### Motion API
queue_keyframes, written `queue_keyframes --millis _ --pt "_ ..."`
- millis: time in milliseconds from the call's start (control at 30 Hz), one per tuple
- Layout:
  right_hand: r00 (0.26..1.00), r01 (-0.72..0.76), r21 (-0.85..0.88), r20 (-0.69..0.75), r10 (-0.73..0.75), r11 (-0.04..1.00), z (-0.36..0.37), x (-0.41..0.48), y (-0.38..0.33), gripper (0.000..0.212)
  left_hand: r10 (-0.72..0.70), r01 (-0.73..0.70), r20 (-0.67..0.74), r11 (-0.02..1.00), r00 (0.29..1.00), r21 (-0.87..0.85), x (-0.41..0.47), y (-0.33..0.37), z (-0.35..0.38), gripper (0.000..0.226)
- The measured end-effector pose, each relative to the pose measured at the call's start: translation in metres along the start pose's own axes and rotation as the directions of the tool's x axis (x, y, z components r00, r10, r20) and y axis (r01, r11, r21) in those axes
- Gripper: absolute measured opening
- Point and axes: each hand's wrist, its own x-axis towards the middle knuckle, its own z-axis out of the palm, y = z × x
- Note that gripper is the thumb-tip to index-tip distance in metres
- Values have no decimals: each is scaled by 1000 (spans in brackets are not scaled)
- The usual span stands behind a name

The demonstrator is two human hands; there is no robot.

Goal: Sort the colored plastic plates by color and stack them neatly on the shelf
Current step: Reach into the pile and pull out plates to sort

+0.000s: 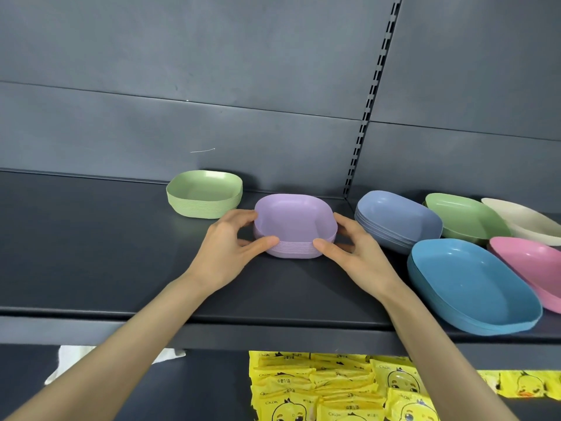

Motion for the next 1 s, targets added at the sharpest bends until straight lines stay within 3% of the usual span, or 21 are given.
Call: queue_keyframes --millis 167,333,433,733,1000 --pt "996 -40 -37 73 43 998 -2 0 -8 57 8 -9 28 998 1000 57 2 -2 -3 55" --pt "986 -40 -375 134 96 926 -18 -1 -27 85 123 -156 133 949 983 273 6 10 -22 58" --pt "990 28 -481 133 41 877 -38 3 -51 75 200 -269 204 871 958 411 18 37 -32 64" --pt "994 41 -697 -45 -102 716 -155 -23 -101 59 435 -530 302 688 848 495 36 165 1 66" --pt "981 -55 -760 -163 -108 648 -292 -117 -80 55 564 -643 323 583 760 496 -15 267 107 63"
